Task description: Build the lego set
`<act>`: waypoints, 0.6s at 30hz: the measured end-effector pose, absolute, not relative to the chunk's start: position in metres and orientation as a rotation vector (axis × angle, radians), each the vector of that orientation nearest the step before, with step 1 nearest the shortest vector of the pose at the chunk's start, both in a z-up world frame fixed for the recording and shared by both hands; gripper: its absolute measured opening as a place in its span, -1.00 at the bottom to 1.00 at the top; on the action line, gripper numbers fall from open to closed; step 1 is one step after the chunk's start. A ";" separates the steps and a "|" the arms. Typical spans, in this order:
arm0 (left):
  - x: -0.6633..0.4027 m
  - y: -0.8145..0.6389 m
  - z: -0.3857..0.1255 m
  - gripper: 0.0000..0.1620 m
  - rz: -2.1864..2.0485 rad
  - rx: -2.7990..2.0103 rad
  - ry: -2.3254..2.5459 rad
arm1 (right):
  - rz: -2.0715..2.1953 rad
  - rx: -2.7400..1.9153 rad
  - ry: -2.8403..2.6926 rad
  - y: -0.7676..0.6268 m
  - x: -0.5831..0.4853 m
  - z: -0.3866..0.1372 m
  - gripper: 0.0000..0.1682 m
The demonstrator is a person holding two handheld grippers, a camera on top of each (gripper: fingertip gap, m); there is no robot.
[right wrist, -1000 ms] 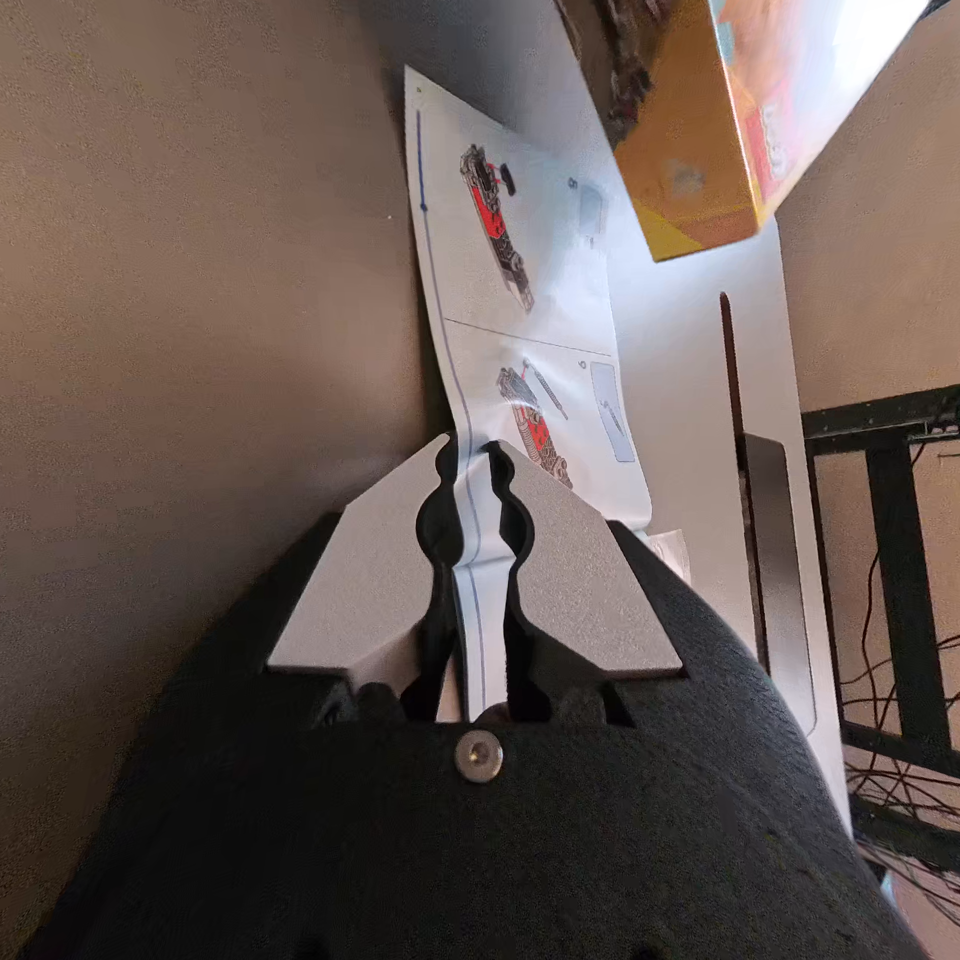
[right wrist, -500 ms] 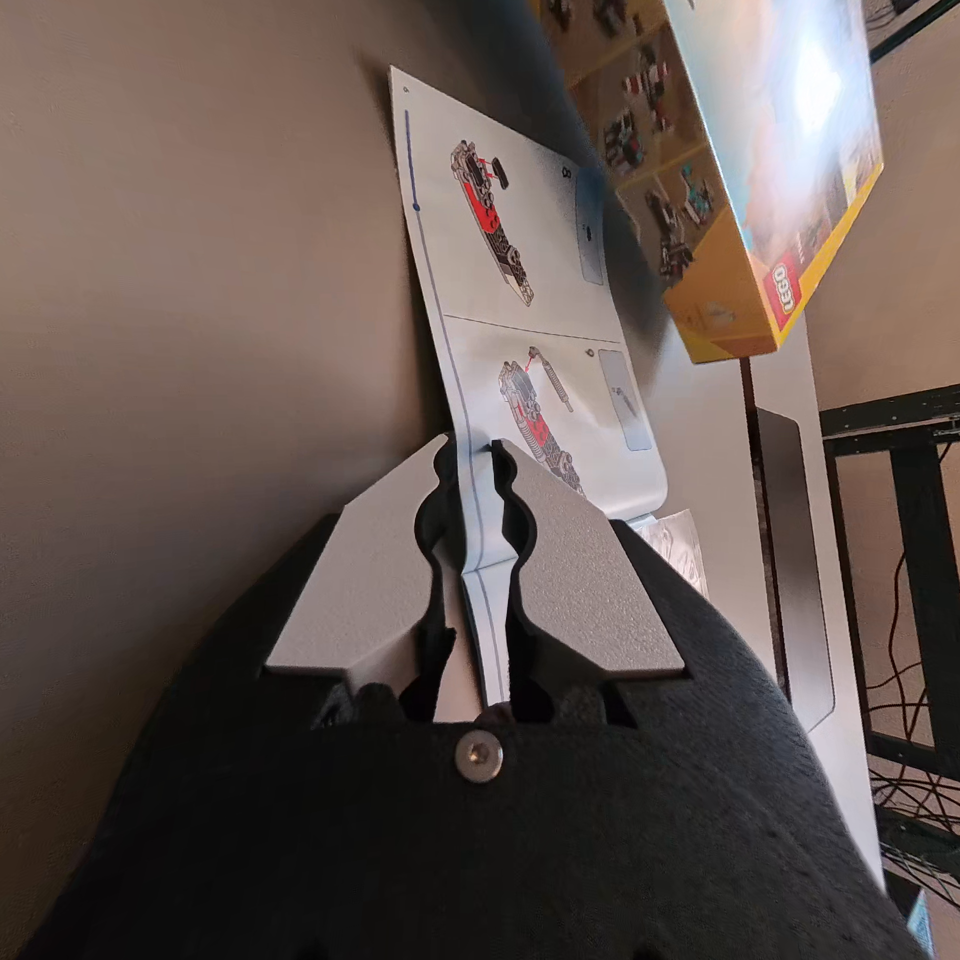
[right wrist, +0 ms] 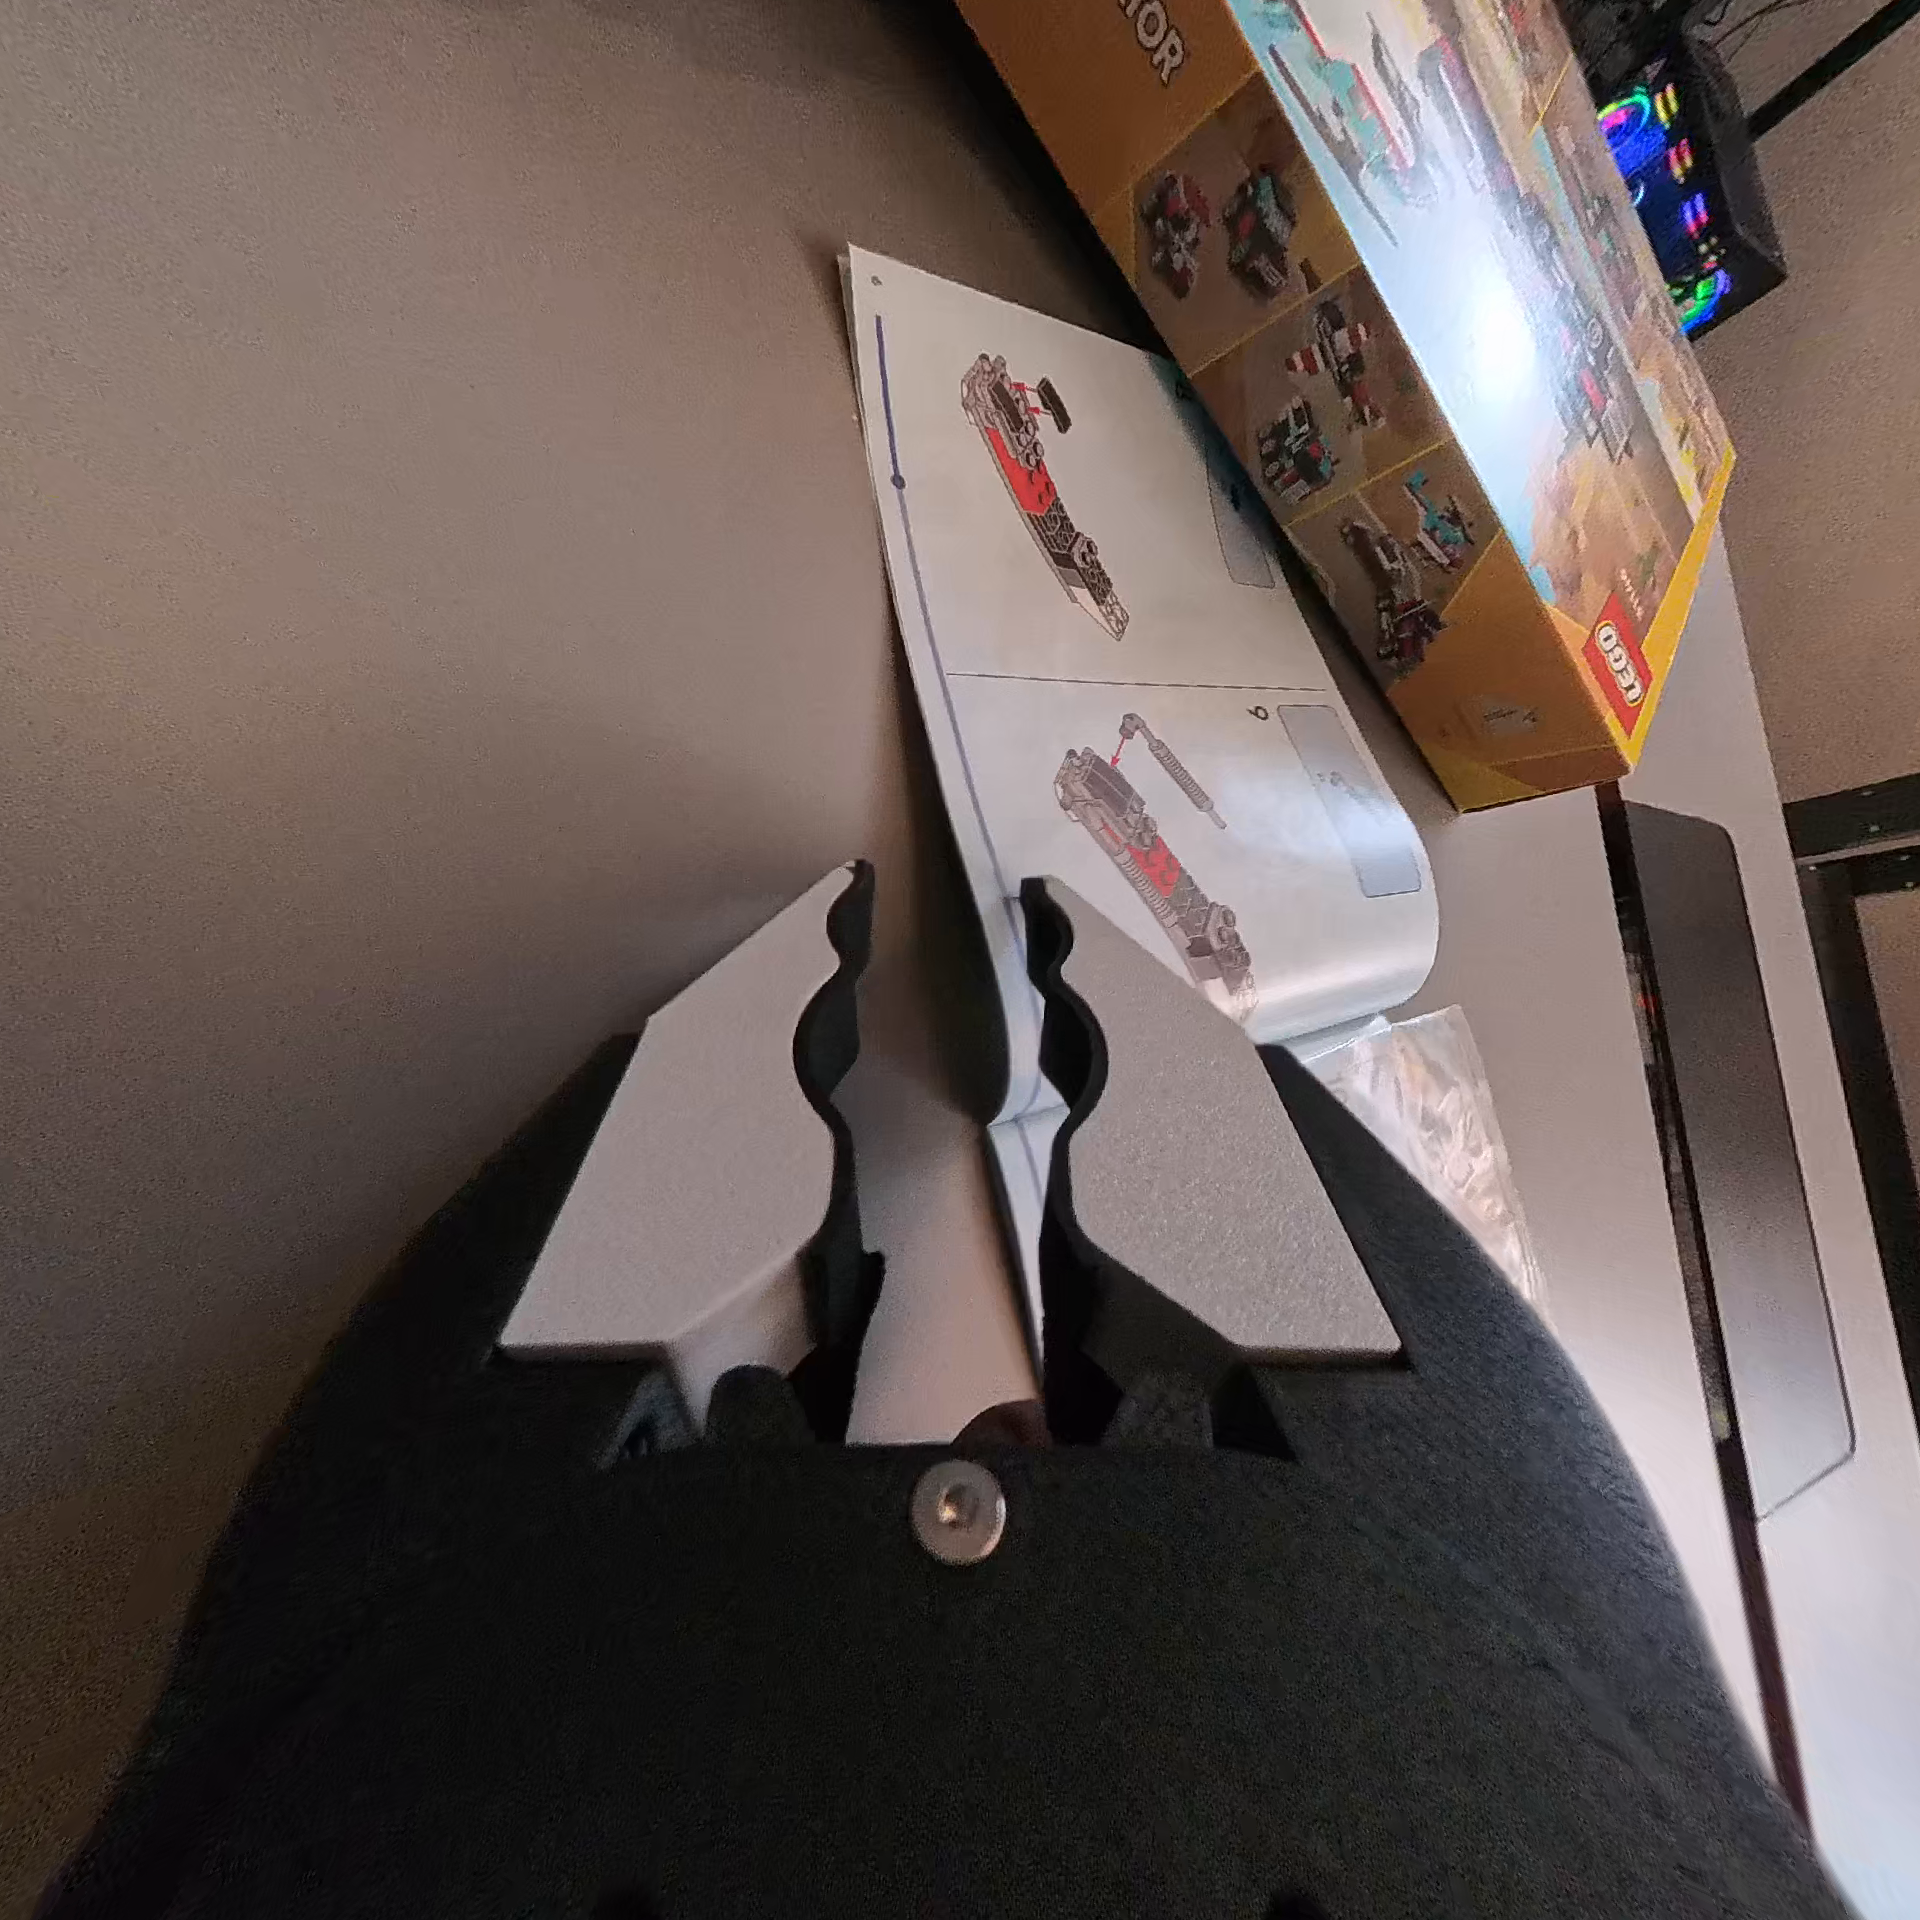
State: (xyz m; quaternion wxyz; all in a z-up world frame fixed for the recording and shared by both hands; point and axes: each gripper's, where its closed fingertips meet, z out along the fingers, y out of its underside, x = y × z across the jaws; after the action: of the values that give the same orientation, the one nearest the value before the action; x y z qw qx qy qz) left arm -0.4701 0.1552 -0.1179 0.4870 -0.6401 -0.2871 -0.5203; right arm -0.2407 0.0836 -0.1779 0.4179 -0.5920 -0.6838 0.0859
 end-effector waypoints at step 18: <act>-0.475 0.136 -0.107 -0.39 -1.015 -1.700 -0.534 | 0.415 -1.699 -1.361 0.047 -0.146 -0.155 -0.59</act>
State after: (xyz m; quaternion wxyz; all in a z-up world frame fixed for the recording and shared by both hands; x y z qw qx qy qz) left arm -0.4753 0.1360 -0.1066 0.5189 -0.7087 -0.2227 -0.4230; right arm -0.1459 0.0475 -0.1551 0.4464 -0.6859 -0.5496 0.1676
